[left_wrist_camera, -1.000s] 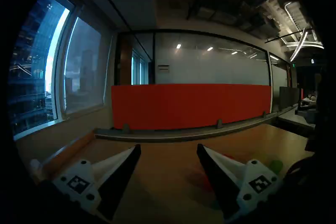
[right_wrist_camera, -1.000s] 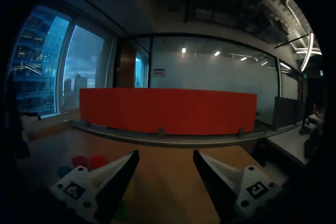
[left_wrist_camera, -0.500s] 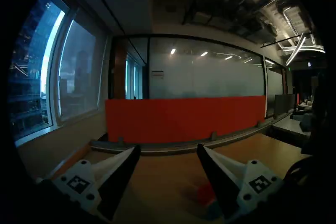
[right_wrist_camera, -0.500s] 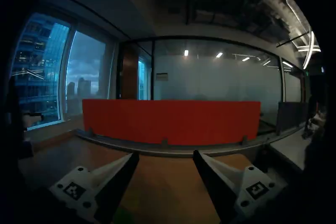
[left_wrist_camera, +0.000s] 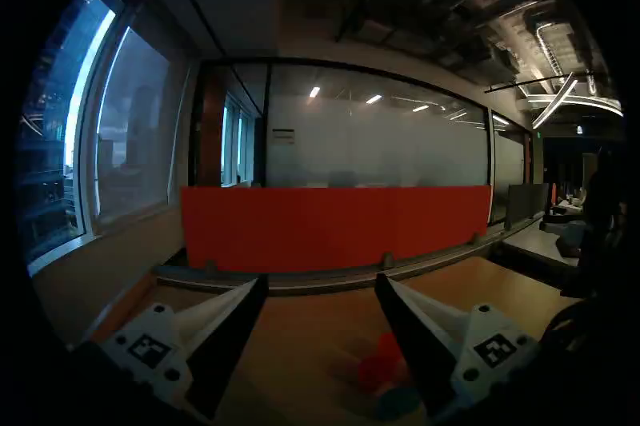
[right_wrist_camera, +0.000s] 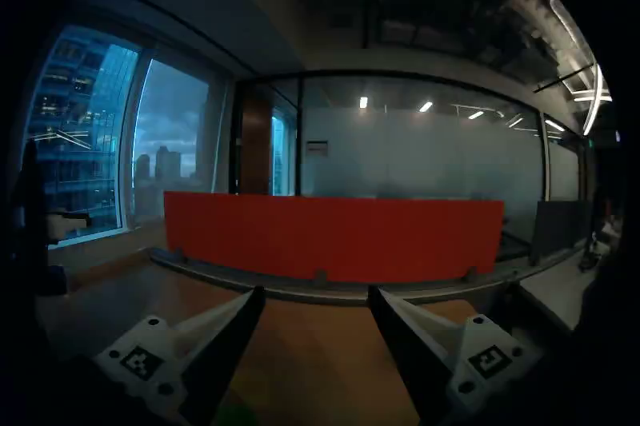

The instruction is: Pour water

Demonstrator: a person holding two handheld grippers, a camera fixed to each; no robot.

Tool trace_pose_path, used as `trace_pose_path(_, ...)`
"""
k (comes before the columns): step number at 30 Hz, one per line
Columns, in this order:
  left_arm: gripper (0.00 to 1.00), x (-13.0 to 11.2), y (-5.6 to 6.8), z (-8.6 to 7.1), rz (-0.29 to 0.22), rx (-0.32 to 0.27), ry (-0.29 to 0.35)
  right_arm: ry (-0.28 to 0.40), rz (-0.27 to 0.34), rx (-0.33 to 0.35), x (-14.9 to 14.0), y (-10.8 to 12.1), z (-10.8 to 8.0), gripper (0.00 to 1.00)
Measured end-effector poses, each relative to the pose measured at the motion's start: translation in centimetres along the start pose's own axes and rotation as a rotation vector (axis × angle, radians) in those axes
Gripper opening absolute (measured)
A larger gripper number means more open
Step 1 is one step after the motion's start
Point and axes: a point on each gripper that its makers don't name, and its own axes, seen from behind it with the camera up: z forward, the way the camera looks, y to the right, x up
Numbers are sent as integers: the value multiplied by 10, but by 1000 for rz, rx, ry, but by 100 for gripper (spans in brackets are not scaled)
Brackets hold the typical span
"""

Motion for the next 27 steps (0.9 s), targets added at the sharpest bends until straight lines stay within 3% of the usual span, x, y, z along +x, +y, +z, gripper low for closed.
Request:
trace_pose_path(6,99,-1,12,5,-20,-83,-3,-13,-3,61,-7,-8,1,99)
trace_pose_path(12,99,-3,18,9,-25,-144,-9,-7,0,177,-4,-28,-2,100)
trace_pose_path(21,99,-7,45,6,-9,-274,-18,14,11,354,4,-59,-10,100)
trace_pose_path(27,99,-12,61,5,3,-340,-24,0,-3,409,1,-67,-13,99)
